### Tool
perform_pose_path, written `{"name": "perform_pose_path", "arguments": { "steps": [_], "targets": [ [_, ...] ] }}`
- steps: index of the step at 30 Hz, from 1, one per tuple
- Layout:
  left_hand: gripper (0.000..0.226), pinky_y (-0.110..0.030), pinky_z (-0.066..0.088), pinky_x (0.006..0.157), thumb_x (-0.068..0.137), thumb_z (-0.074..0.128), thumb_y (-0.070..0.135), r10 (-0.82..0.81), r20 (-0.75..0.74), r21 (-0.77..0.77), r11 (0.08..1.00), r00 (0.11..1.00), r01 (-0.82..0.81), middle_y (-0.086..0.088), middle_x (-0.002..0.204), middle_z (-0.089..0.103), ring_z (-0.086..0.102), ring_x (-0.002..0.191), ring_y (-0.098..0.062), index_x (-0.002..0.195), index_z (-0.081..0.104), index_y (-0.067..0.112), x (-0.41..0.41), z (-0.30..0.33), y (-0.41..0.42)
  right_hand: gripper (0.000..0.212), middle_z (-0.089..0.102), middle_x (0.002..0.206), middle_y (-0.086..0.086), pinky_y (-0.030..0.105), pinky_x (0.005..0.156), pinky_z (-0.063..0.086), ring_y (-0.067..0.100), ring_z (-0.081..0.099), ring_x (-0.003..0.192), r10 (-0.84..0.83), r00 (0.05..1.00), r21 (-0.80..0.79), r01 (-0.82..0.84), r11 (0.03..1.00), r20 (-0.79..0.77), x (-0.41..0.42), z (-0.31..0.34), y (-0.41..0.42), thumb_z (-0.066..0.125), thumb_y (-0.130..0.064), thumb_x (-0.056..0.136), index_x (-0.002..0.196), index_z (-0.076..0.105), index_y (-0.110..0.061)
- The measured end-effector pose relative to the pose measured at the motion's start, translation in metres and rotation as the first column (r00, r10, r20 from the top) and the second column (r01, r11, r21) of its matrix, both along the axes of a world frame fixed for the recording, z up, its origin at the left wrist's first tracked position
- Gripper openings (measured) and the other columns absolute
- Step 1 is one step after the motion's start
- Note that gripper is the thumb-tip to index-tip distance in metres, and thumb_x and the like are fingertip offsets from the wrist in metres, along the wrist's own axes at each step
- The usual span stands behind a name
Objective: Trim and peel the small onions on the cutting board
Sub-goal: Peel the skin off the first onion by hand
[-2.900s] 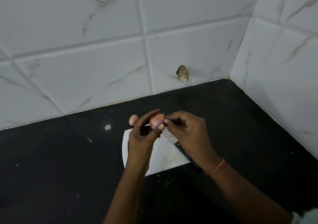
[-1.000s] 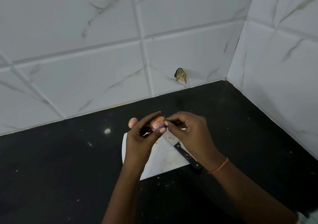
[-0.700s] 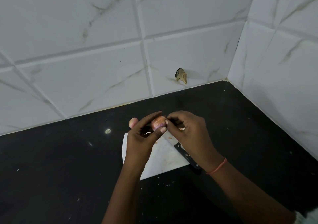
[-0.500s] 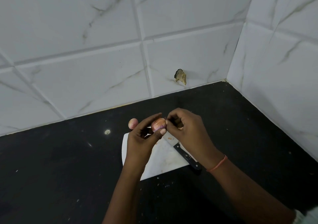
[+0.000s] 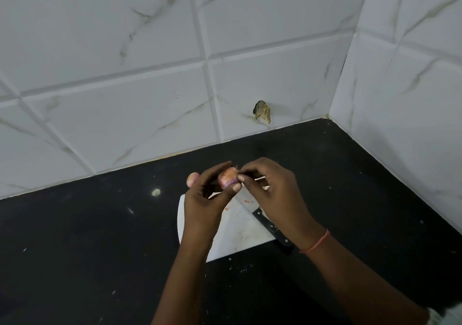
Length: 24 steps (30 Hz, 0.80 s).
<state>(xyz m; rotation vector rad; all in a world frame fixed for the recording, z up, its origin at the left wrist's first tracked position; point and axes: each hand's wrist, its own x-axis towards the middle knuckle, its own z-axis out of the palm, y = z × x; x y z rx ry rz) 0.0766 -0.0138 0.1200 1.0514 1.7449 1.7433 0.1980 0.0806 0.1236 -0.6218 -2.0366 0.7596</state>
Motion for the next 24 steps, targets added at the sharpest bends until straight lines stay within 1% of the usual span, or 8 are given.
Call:
{"name": "perform_pose_path", "arguments": {
  "steps": [3,8,10,13,17,19,21,24],
  "targets": [
    [0.042,-0.036,0.058,0.088,0.078,0.082,0.013,0.005,-0.036,-0.006,1.0,0.999,-0.005,0.007,0.111,0.072,0.068,0.099,-0.016,0.117,0.071,0.025,-0.003,-0.001,-0.001,0.012,0.064,0.102,-0.006,0.012,0.08,0.048,0.004,0.059,0.093,0.021,0.993,0.026,-0.024,0.999,0.117,0.0,0.0,0.002,0.063,-0.02,0.093,0.104,0.065,-0.016],
    [0.041,-0.039,0.059,0.088,0.08,0.08,0.008,-0.027,-0.061,-0.006,1.0,0.998,0.026,0.004,0.112,0.072,0.068,0.103,-0.021,0.117,0.07,0.023,-0.003,-0.001,-0.003,0.014,0.056,0.104,-0.009,0.012,0.074,0.047,0.004,0.055,0.091,0.033,0.973,0.019,-0.038,0.999,0.23,-0.003,0.003,0.001,0.056,-0.025,0.095,0.107,0.057,-0.018],
    [0.04,-0.041,0.058,0.09,0.082,0.079,0.009,-0.044,-0.05,-0.004,0.999,0.998,0.044,0.003,0.114,0.071,0.067,0.106,-0.02,0.119,0.069,0.021,-0.003,0.0,-0.004,0.012,0.054,0.102,-0.011,0.012,0.074,0.046,0.004,0.055,0.092,0.03,0.975,-0.015,-0.028,0.999,0.218,-0.003,0.005,0.001,0.055,-0.024,0.095,0.106,0.056,-0.019],
    [0.041,-0.041,0.057,0.095,0.081,0.077,0.017,-0.066,0.055,0.013,0.998,0.996,0.065,0.004,0.119,0.07,0.066,0.112,-0.018,0.12,0.068,0.022,0.001,0.003,-0.006,0.006,0.056,0.094,-0.009,0.014,0.072,0.048,0.005,0.056,0.086,-0.042,0.978,-0.052,0.054,0.997,0.202,-0.002,0.004,0.006,0.056,-0.022,0.093,0.098,0.055,-0.02],
    [0.04,-0.037,0.056,0.096,0.082,0.076,0.011,-0.058,0.152,0.027,0.998,0.987,0.054,0.001,0.12,0.069,0.067,0.111,-0.015,0.12,0.065,0.019,0.002,0.003,-0.005,0.008,0.062,0.08,-0.012,0.012,0.066,0.05,0.001,0.061,0.076,-0.151,0.973,-0.11,0.171,0.979,0.174,0.006,-0.001,0.013,0.071,-0.016,0.085,0.086,0.064,-0.02],
    [0.039,-0.033,0.057,0.091,0.082,0.076,0.006,-0.04,0.166,0.02,0.999,0.985,0.037,0.002,0.116,0.07,0.067,0.109,-0.015,0.117,0.065,0.018,0.002,0.002,-0.004,0.009,0.067,0.084,-0.009,0.008,0.067,0.049,0.0,0.063,0.077,-0.172,0.974,-0.139,0.192,0.971,0.145,0.007,-0.003,0.012,0.072,-0.011,0.085,0.089,0.069,-0.018],
    [0.038,-0.026,0.057,0.085,0.081,0.077,0.003,-0.03,0.184,0.023,0.999,0.982,0.027,0.001,0.114,0.071,0.069,0.103,-0.012,0.114,0.065,0.017,0.002,0.001,-0.003,0.017,0.072,0.097,-0.004,0.008,0.076,0.051,0.001,0.064,0.086,-0.167,0.981,-0.13,0.179,0.975,0.1,0.006,-0.003,0.007,0.064,-0.006,0.089,0.102,0.073,-0.014],
    [0.038,-0.022,0.056,0.08,0.08,0.077,-0.001,-0.026,0.169,0.036,0.999,0.985,0.02,-0.003,0.114,0.07,0.069,0.098,-0.008,0.114,0.065,0.012,0.004,0.002,-0.001,0.02,0.071,0.103,-0.007,0.013,0.082,0.053,0.0,0.065,0.094,-0.073,0.997,-0.197,0.079,0.977,0.037,0.002,0.002,0.001,0.064,-0.015,0.091,0.109,0.071,-0.016]
  ]
}}
